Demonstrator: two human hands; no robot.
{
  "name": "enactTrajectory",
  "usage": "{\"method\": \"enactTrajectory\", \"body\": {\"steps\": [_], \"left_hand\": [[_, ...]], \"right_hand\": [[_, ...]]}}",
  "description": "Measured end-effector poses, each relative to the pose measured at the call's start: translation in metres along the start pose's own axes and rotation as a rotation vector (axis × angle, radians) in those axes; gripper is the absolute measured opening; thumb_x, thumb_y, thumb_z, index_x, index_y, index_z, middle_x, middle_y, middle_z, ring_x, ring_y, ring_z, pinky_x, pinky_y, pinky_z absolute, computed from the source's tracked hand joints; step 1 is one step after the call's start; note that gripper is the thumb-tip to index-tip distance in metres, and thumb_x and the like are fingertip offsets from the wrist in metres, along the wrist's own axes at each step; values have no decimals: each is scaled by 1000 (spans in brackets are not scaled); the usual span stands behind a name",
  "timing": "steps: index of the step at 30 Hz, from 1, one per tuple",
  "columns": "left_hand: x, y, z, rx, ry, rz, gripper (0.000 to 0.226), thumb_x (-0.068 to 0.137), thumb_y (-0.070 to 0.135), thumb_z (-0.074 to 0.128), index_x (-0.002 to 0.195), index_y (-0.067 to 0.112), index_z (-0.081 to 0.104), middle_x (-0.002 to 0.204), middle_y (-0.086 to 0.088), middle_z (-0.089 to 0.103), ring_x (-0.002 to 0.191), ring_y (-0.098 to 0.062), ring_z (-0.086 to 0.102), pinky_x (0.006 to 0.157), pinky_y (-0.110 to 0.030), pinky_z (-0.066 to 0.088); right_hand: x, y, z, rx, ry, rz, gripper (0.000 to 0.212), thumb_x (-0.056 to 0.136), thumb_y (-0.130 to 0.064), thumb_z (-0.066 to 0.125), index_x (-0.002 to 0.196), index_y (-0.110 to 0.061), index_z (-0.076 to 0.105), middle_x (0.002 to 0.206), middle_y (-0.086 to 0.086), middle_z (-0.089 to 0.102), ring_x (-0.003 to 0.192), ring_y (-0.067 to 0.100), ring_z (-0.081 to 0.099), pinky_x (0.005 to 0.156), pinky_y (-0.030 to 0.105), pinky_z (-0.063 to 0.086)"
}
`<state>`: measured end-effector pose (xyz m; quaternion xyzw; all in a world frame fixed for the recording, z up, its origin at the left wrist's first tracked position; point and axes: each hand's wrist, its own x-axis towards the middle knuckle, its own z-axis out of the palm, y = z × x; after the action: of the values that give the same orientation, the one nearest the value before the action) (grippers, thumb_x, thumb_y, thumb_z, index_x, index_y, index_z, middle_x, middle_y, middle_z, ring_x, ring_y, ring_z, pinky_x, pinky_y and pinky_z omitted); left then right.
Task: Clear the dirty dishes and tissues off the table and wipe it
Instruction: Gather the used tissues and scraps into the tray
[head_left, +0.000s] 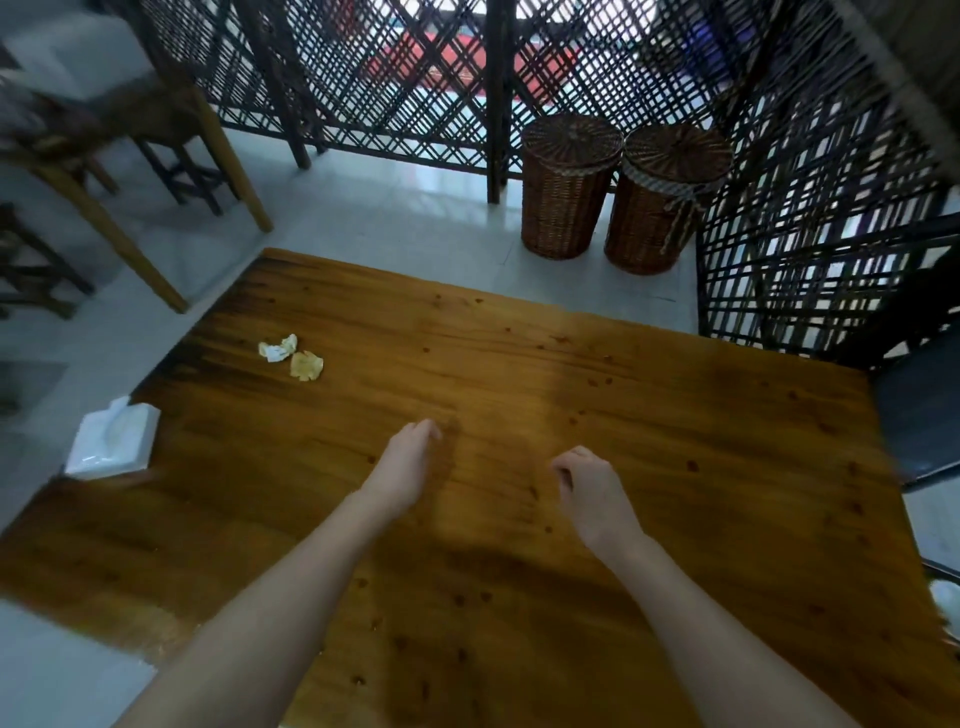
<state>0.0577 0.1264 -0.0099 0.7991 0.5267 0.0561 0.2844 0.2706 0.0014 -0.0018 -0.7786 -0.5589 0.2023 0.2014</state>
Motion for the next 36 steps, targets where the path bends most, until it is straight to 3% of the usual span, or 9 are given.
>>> {"method": "enactTrajectory", "body": {"steps": [9,13,19,24,31,36], "left_hand": [[-108,-62,-45,-68,73,-34,29,92,-4,55,114,15,59,105,0,60,96,-11,57,80,-19,47],[-117,-94,-80,-78,93,-70,31,90,-4,59,114,15,60,103,-1,61,96,-14,59,83,-24,51],[-79,-167,-131,-95,94,-62,28,90,4,63,109,24,60,96,6,61,89,-6,58,76,-15,44],[-29,-234,-174,-87,57,-9,26,90,13,65,105,31,55,87,15,58,81,-2,58,70,-7,38],[35,-279,-216,-48,-5,34,31,89,10,66,115,23,59,97,6,64,87,-8,61,78,-19,45],[74,-293,-212,-47,0,46,28,90,5,63,114,20,62,106,-1,67,88,-5,57,80,-17,45]], "right_hand": [[-62,-69,36,47,-92,-136,25,97,-5,46,112,-9,67,107,3,61,95,16,60,85,22,48],[-56,-105,39,16,-38,-145,21,97,-7,47,105,-8,67,101,2,60,90,17,60,79,22,49],[-6,-179,80,-8,43,-104,22,96,-6,49,107,-10,68,102,2,63,84,11,58,76,14,46],[43,-253,135,-10,55,-23,23,97,-7,48,107,-11,68,103,3,64,92,15,60,83,27,53],[81,-306,167,-17,106,111,21,94,-6,52,104,-13,69,103,0,64,92,13,61,82,22,50],[114,-311,179,-24,104,185,21,94,-6,53,106,-14,69,104,0,64,93,15,61,84,24,51]]}}
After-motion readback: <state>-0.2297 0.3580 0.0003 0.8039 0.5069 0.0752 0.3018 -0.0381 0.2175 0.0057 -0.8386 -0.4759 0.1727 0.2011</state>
